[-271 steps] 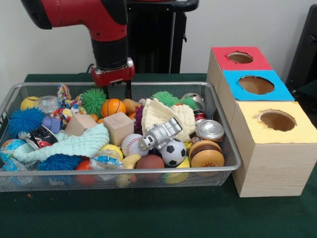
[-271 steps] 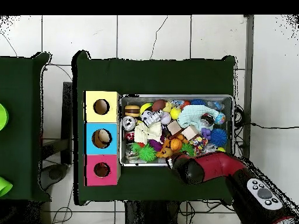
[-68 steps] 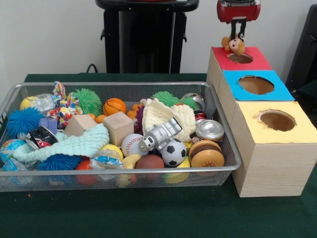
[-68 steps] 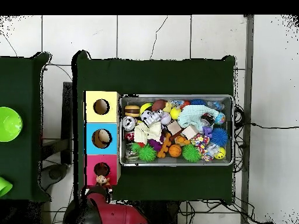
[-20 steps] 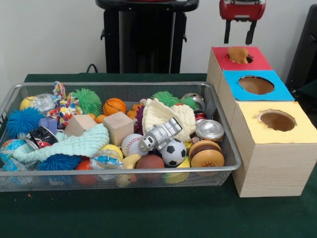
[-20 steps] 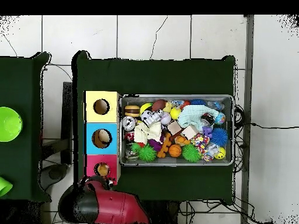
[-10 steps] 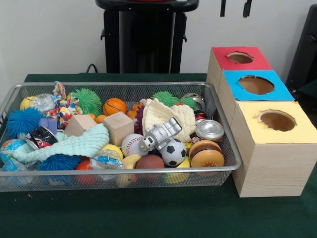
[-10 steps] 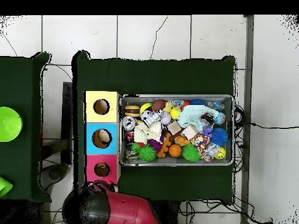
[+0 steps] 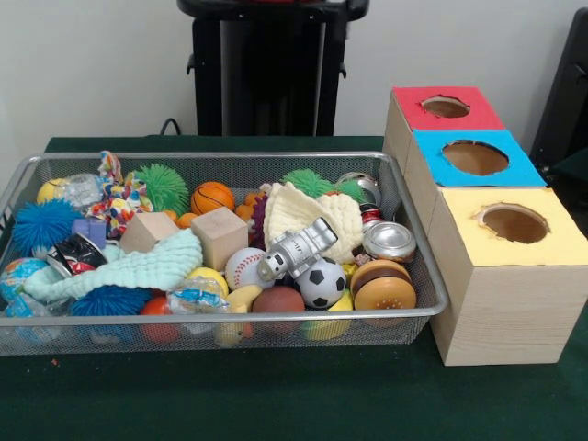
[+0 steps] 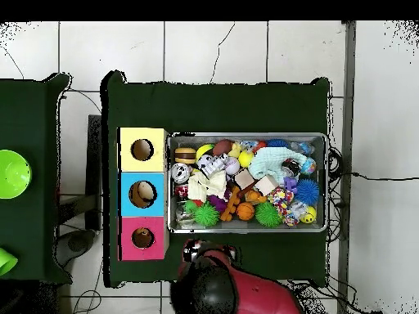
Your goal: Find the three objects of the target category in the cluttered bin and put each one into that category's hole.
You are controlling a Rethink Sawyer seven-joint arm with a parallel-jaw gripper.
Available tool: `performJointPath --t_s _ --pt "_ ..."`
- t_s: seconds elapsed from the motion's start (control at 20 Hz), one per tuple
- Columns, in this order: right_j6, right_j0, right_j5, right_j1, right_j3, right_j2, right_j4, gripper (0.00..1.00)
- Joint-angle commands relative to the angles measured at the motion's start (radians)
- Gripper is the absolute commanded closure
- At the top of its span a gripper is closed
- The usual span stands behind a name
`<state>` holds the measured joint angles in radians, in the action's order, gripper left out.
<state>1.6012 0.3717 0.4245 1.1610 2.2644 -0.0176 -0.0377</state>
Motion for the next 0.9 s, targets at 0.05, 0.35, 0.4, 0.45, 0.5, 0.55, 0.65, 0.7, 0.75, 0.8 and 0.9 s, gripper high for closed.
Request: performJointPath --t_s 0.05,0.35,0.4,0.45,0.5,0.55,0.65,0.7,0.75,0.8,0.9 --pt "-0.422 0.223 0.076 0.009 -0.071 -0.197 -0.160 0.00" --pt "-0.484 0.422 0.127 -0.015 -0.114 -0.442 -0.154 0.00" --pt "-0.487 0.442 0.137 -0.026 -0.130 -0.470 -0.161 0.00" --pt "-0.484 0.458 0.137 -0.044 -0.146 -0.497 -0.171 0.00" --pt "-0.484 0.473 0.138 -0.063 -0.162 -0.518 -0.184 0.00" --pt "-0.478 0.483 0.131 -0.085 -0.180 -0.536 -0.200 0.00" --pt "-0.474 0.500 0.125 -0.132 -0.211 -0.569 -0.231 0.00" --pt "-0.464 0.505 0.111 -0.155 -0.225 -0.578 -0.251 0.00" --pt "-0.458 0.510 0.100 -0.183 -0.243 -0.588 -0.270 0.00" --pt "-0.455 0.511 0.093 -0.209 -0.266 -0.593 -0.295 0.00" --pt "-0.448 0.519 0.089 -0.250 -0.303 -0.609 -0.329 0.00"
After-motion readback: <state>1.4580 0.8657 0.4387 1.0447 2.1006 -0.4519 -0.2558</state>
